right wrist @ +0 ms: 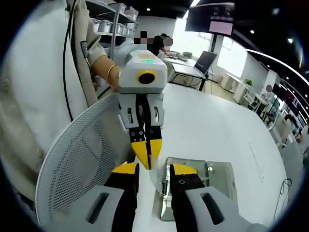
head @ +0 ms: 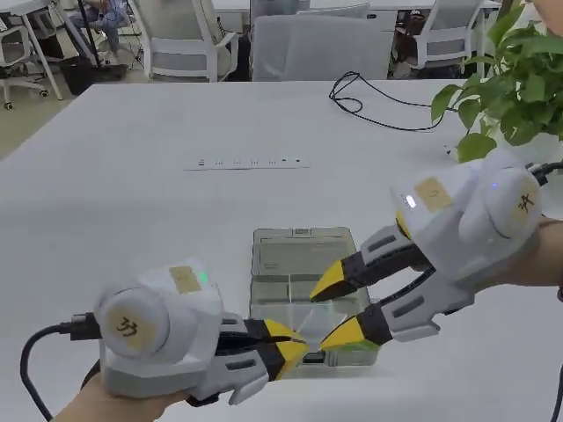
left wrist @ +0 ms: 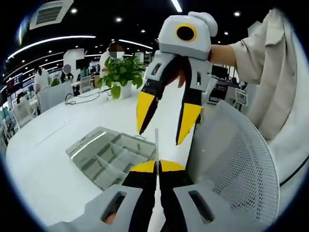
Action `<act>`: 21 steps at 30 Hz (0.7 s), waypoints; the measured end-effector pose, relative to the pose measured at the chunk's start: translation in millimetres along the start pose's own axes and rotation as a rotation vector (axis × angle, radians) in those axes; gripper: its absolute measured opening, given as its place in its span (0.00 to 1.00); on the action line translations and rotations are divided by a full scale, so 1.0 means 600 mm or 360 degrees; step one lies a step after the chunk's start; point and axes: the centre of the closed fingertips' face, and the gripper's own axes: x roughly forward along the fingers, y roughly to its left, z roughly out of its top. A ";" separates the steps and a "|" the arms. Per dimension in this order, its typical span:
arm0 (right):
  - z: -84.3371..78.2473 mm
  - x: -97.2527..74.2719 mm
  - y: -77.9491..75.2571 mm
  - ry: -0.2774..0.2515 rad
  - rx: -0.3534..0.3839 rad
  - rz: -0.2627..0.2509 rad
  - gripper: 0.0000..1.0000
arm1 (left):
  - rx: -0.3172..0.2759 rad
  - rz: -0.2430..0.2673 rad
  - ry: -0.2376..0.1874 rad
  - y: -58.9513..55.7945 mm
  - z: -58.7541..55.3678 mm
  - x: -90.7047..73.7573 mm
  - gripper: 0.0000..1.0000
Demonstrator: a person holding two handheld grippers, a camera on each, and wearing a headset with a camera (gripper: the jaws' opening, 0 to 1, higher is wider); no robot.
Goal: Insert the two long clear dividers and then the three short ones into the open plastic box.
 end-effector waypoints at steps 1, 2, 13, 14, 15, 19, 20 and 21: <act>0.000 0.000 0.001 -0.0002 0.0001 0.0008 0.25 | 0.0000 -0.0002 0.0002 0.000 -0.001 0.000 0.00; 0.000 0.000 0.004 -0.0006 0.0005 0.0020 0.24 | 0.0027 -0.0018 0.0000 -0.004 -0.002 0.000 0.00; -0.003 0.005 0.036 -0.0002 0.0031 0.0170 0.13 | 0.0155 -0.0129 -0.0043 -0.026 0.008 0.005 0.00; -0.003 0.005 0.037 -0.0002 0.0031 0.0173 0.12 | 0.0161 -0.0132 -0.0047 -0.027 0.009 0.005 0.00; -0.004 0.005 0.039 0.0001 0.0025 0.0184 0.11 | 0.0165 -0.0136 -0.0055 -0.028 0.011 0.005 0.00; -0.004 0.005 0.043 0.0008 0.0025 0.0203 0.05 | 0.0181 -0.0154 -0.0070 -0.032 0.014 0.004 0.00; -0.004 0.005 0.044 0.0007 0.0026 0.0208 0.04 | 0.0182 -0.0162 -0.0076 -0.034 0.015 0.004 0.00; -0.004 0.005 0.045 0.0009 0.0025 0.0212 0.04 | 0.0182 -0.0168 -0.0084 -0.035 0.016 0.003 0.00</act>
